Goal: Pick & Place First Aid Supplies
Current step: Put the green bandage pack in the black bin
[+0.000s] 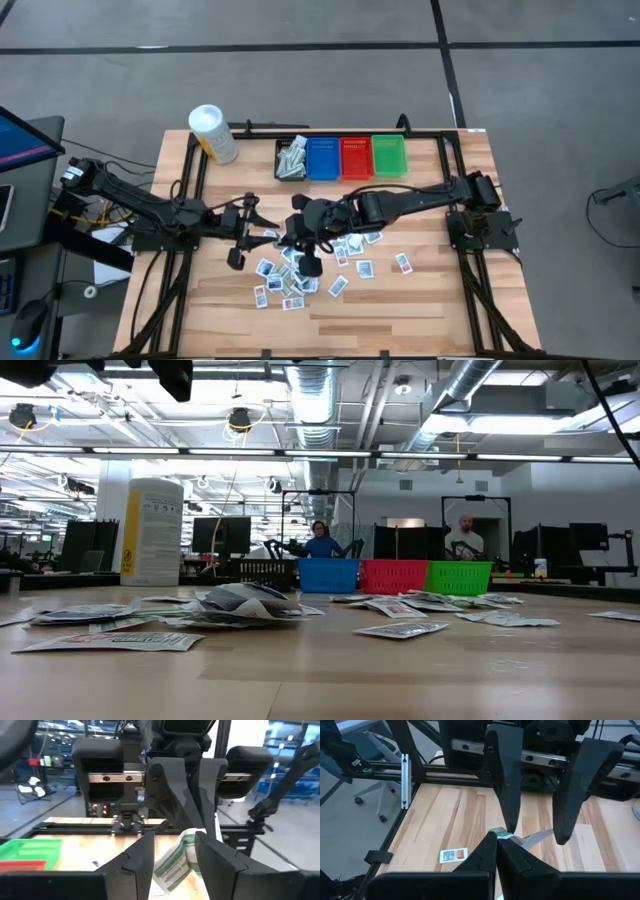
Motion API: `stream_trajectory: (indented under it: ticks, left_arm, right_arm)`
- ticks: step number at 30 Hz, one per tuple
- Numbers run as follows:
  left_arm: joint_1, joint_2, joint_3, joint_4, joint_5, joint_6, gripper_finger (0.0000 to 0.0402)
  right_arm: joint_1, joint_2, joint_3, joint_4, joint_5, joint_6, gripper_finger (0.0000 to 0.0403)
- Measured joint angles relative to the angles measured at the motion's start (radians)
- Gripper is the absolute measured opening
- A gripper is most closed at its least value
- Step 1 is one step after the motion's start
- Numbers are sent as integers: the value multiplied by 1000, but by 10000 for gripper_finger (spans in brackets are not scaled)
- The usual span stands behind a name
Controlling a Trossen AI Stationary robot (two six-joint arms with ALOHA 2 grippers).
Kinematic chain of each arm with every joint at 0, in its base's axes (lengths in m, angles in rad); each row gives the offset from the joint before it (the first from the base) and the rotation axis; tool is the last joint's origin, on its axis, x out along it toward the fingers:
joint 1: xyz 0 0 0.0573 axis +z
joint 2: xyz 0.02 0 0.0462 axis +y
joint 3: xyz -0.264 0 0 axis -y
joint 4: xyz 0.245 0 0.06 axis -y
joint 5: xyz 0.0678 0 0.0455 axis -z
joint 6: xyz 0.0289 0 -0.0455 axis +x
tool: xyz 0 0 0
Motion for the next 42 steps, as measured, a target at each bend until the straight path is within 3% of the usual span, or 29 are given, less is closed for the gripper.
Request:
stream_trajectory:
  ticks: [11, 17, 20, 26, 29, 36, 42]
  left_arm:
    - [0, 1, 0, -120, -5, 20, 140]
    - [0, 0, 0, -120, -2, -56, 138]
    - [0, 0, 0, -117, 51, -90, 140]
    - [0, 0, 0, -115, 250, -161, 138]
    - [0, 0, 0, -115, 282, -176, 136]
    - [0, 1, 0, -52, 235, -193, 135]
    - [0, 1, 0, 34, 114, -191, 131]
  right_arm:
    - [13, 0, 0, -7, -2, 8, 0]
    - [16, 0, 0, -16, -2, 15, 0]
    - [17, 0, 0, -17, -2, 15, 0]
    - [18, 0, 0, -17, -1, 11, 0]
    - [18, 0, 0, -15, -1, 10, 0]
    - [18, 0, 0, -3, -1, 10, 0]
    - [18, 0, 0, 4, -1, 9, 0]
